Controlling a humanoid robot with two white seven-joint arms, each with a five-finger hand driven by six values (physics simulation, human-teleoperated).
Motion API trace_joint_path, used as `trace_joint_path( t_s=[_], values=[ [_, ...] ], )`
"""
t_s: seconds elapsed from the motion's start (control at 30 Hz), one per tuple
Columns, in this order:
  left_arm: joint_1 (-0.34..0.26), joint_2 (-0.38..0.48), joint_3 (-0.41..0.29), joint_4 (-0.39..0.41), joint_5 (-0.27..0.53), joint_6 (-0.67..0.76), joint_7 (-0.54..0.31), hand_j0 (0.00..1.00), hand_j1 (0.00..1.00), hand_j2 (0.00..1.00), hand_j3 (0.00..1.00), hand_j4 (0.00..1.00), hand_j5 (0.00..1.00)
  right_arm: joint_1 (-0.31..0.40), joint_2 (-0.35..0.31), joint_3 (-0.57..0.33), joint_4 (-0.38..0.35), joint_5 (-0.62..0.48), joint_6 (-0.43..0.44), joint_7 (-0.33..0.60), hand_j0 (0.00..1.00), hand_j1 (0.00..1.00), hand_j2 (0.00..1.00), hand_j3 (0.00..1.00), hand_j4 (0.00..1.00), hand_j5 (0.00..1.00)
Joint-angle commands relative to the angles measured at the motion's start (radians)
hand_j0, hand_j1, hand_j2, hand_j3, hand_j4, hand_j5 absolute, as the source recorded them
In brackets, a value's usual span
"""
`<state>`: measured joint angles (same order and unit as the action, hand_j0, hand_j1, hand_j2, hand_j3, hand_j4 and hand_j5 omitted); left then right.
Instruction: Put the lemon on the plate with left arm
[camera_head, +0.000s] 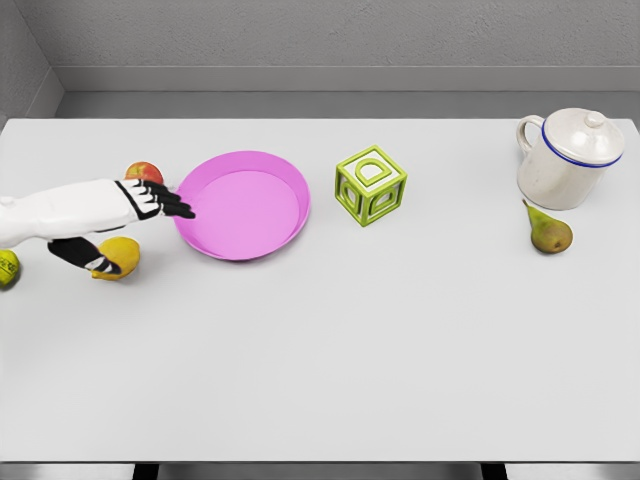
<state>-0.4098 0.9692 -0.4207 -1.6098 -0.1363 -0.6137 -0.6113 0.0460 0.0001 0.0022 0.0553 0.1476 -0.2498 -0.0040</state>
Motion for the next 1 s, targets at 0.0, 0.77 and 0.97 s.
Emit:
trace_joint_path(
  t_s=[0.0,0.77,0.97],
  values=[
    [0.002,0.011,0.003,0.001,0.004,0.003,0.0,1.0,1.0,1.0,1.0,1.0,1.0,0.0,0.0,-0.002,-0.002,0.0,0.001,0.001,1.0,1.0,1.0,1.0,1.0,1.0],
    [0.111,-0.027,0.146,0.007,-0.147,0.003,0.0,1.0,1.0,1.0,1.0,1.0,1.0,0.006,0.0,-0.001,0.005,0.0,0.001,0.001,1.0,1.0,1.0,1.0,1.0,1.0],
    [0.117,-0.03,0.157,0.083,-0.195,0.003,0.0,1.0,1.0,1.0,1.0,1.0,1.0,0.006,0.0,-0.001,0.005,0.0,0.001,0.001,1.0,1.0,1.0,1.0,1.0,1.0]
  ],
)
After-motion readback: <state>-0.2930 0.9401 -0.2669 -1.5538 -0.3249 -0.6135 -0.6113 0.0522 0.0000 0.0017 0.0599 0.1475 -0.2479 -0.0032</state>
